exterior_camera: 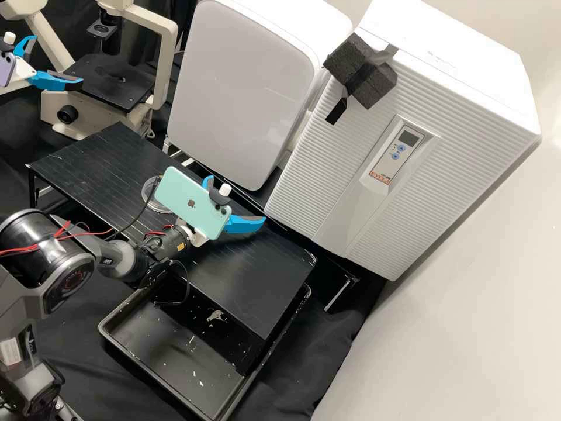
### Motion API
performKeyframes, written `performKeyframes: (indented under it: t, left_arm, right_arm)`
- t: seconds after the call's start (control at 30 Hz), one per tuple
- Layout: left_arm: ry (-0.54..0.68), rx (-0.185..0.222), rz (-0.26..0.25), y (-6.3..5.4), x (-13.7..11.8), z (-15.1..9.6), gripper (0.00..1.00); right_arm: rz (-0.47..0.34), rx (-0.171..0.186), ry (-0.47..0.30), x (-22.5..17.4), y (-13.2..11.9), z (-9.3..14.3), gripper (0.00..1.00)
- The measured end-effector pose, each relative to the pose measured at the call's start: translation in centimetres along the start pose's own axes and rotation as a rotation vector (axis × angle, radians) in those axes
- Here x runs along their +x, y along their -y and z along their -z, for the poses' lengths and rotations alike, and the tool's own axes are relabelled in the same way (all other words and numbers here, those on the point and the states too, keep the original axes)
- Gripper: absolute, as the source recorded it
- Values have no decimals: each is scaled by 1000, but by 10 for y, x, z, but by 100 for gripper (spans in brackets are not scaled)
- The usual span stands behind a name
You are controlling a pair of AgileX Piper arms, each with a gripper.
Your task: Place the petri dish on the microscope
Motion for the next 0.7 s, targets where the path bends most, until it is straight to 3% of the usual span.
performKeyframes:
  t: [0.47,0.7]
  left_arm:
    - [10,-4,2,1,-1,-5,100]
    - [163,15,6,-1,-22,-43,100]
  right_arm:
    - [0,0,0,0,0,0,100]
    - [0,0,0,0,0,0,100]
